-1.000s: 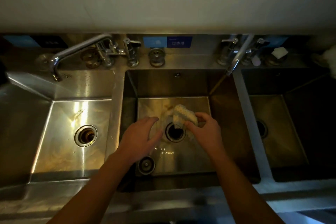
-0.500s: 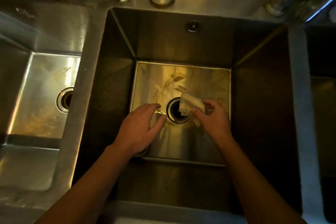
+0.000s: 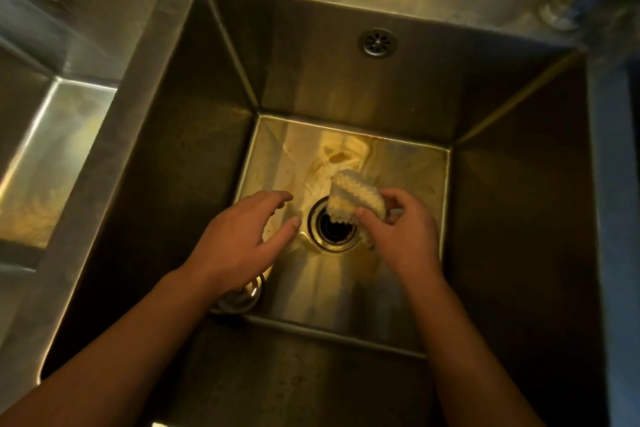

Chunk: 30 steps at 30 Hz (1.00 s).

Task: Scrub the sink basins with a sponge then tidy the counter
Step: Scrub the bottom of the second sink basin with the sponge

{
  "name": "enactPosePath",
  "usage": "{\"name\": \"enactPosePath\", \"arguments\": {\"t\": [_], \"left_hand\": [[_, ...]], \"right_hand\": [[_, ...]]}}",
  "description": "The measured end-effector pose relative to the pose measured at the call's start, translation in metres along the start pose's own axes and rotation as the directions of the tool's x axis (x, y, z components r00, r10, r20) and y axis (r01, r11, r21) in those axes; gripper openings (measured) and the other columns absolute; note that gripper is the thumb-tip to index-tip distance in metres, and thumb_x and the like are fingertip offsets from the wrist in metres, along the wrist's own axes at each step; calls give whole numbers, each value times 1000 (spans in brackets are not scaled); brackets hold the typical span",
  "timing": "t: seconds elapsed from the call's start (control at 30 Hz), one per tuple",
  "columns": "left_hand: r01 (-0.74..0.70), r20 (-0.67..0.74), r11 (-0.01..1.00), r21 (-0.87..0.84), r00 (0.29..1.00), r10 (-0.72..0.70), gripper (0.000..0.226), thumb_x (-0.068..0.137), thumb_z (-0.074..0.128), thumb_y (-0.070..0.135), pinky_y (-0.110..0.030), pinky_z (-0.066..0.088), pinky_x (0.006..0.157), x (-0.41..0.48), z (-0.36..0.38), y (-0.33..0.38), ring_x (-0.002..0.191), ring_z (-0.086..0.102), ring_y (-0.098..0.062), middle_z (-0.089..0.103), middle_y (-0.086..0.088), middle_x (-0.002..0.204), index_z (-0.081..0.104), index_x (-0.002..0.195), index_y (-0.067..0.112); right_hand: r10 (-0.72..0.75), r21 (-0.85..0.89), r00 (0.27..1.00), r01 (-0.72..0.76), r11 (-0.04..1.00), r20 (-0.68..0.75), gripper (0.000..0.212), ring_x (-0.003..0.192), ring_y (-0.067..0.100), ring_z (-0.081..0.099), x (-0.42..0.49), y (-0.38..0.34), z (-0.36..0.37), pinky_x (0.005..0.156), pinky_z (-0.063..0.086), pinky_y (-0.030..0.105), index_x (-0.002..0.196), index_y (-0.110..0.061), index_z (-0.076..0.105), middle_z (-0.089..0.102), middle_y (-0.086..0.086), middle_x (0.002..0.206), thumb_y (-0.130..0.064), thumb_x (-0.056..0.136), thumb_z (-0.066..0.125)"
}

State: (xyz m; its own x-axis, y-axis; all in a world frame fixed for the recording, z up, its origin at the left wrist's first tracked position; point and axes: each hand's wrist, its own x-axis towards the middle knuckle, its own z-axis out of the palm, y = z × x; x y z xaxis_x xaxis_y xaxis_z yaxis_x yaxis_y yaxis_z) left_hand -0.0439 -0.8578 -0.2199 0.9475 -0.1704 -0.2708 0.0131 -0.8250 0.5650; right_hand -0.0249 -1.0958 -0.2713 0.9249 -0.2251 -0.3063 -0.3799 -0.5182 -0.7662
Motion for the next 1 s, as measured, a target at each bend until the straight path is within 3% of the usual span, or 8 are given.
{"name": "enactPosePath", "arguments": {"t": [0.23, 0.33, 0.63, 0.77, 0.87, 1.0], "left_hand": [[-18, -17, 1000, -11, 1000, 18, 65, 88, 32, 67, -24, 40, 84, 1, 0, 0, 111, 54, 0, 61, 13, 126, 53, 136, 29], [-15, 0, 1000, -15, 1000, 15, 63, 89, 32, 69, -23, 40, 84, 1, 2, -1, 111, 52, 2, 59, 15, 127, 51, 137, 32], [16, 20, 999, -51, 1000, -15, 62, 89, 31, 71, -23, 41, 84, 1, 8, -2, 110, 52, 4, 58, 20, 126, 50, 136, 35], [-15, 33, 999, 33, 999, 14, 62, 90, 31, 69, -28, 45, 89, 17, 3, -5, 114, 57, -6, 61, 13, 128, 52, 135, 32], [-14, -25, 998, 61, 1000, 16, 59, 92, 34, 65, -31, 45, 90, 38, -5, -10, 115, 57, -9, 61, 10, 128, 52, 135, 30], [1, -11, 999, 33, 1000, -1, 59, 92, 33, 67, -28, 45, 90, 45, 5, -21, 116, 56, -7, 59, 11, 130, 50, 136, 32]], "right_hand": [[11, 50, 1000, -12, 999, 11, 36, 87, 13, 66, 0, -3, -2, 77, 57, 32, 106, -34, 64, 67, -1, 106, -33, 76, 83], [18, 65, 1000, -18, 998, 6, 37, 87, 10, 65, -1, -5, -3, 73, 53, 24, 106, -38, 60, 67, -2, 106, -33, 77, 83], [49, 86, 998, -46, 995, -30, 38, 86, 11, 66, -3, 4, -3, 74, 53, 25, 106, -33, 64, 68, 1, 106, -31, 75, 85], [120, 100, 992, -116, 988, -36, 43, 81, 4, 63, -2, 13, 3, 68, 49, 15, 115, -22, 68, 68, 0, 105, -32, 76, 84], [107, 89, 989, -98, 991, -98, 44, 85, 11, 65, 15, 11, 14, 78, 55, 29, 111, -23, 67, 67, 4, 108, -41, 74, 82], [39, 8, 986, -39, 999, -161, 37, 87, 12, 61, 62, -2, 28, 77, 46, 24, 110, -21, 66, 62, 5, 114, -35, 79, 80]]}}
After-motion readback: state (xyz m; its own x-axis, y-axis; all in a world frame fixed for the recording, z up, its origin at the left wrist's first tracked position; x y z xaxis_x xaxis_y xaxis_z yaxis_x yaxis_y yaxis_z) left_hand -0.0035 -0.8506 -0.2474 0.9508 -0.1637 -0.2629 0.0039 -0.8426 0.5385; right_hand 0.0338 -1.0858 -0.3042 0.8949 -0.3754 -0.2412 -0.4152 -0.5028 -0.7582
